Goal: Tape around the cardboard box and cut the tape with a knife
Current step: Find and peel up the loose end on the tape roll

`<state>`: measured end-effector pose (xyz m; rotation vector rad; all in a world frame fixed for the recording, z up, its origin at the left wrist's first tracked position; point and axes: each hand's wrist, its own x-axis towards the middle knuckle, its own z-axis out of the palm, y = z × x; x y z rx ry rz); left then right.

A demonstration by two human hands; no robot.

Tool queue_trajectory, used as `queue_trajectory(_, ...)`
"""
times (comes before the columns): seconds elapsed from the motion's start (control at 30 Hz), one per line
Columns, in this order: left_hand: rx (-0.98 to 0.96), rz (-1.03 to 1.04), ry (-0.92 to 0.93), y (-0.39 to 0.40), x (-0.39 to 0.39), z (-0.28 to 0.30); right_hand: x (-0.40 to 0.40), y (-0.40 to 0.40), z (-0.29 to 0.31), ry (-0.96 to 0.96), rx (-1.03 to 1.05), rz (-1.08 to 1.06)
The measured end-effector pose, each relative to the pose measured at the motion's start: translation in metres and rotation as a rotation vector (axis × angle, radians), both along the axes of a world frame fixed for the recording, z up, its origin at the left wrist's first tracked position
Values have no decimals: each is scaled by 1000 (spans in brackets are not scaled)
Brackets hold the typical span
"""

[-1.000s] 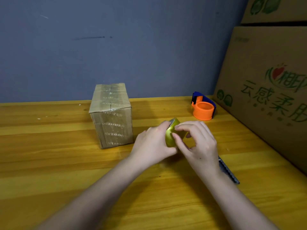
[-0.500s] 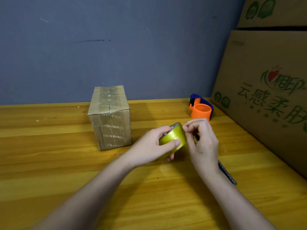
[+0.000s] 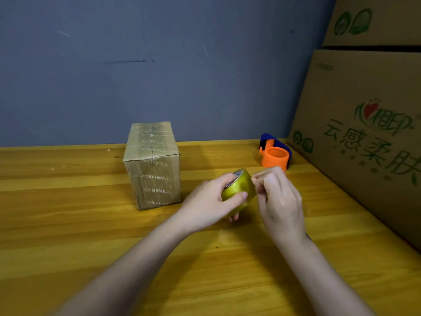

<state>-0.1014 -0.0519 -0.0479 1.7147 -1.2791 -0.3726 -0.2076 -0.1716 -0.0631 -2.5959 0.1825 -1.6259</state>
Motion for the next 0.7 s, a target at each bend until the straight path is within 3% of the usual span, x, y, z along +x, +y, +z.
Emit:
queue_trajectory(0.17, 33, 281, -395, -2, -2, 3, -6, 12, 11, 21, -76, 20)
queue_trajectory(0.37, 67, 443, -501, -4, -5, 2, -10, 26, 26, 141, -18, 33)
queue_trajectory(0.43, 107, 475, -448, -2, 5, 0, -11, 38, 32, 193, -18, 44)
queue_trajectory(0.5, 101, 440, -264, 2, 15, -3, -12, 48, 41, 191, 47, 92)
queue_trajectory(0.63, -39, 327, 41, 8, 18, -6, -5, 33, 64, 41, 308, 77)
queue_trajectory(0.7, -133, 230, 266, 11, 12, -1, -2, 15, 60, 125, 394, 61)
